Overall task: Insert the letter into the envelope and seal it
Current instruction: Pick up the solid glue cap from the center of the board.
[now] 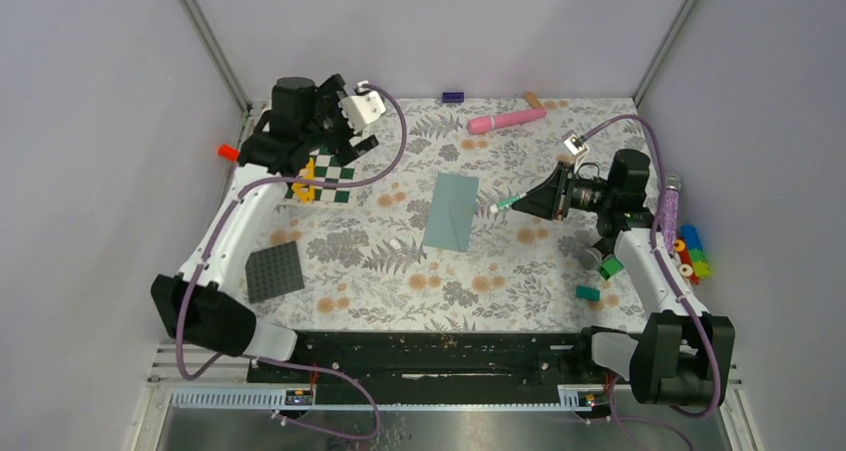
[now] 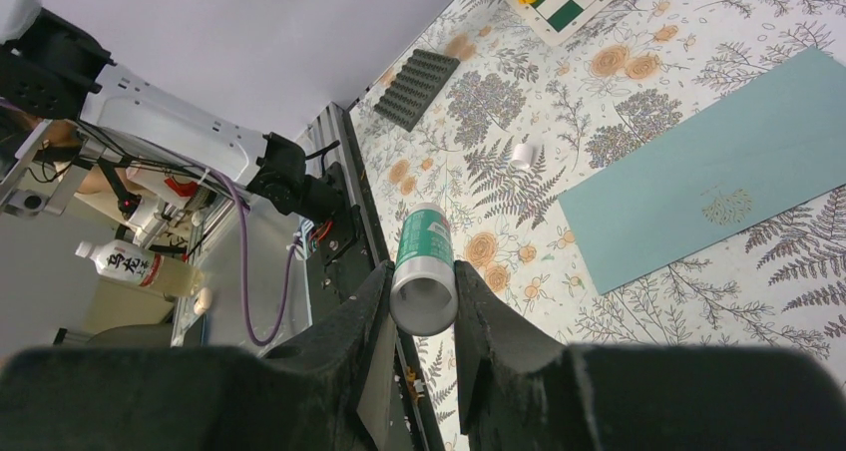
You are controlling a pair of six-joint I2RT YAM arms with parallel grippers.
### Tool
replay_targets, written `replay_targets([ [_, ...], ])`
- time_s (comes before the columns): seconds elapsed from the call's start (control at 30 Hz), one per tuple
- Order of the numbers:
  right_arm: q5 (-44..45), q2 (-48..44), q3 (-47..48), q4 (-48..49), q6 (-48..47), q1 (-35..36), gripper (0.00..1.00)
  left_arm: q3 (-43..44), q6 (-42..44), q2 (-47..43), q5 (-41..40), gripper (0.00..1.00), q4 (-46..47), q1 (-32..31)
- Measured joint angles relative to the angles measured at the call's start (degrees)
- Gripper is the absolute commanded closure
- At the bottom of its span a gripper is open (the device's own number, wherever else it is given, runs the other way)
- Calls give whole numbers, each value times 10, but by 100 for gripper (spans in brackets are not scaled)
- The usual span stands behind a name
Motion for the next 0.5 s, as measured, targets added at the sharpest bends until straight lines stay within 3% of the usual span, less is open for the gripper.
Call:
replay_targets([
  [0.1,0,0,0,0,0,0,82,0,-61,-29,31,1,18,-5],
  [0.23,2,-3,0,-9,-3,0,82,-51,-78,-8,71,1,26,-12],
  [0.5,4,-3,2,-35,-22,-3,82,-243,107,33,122,1,-21,-24],
])
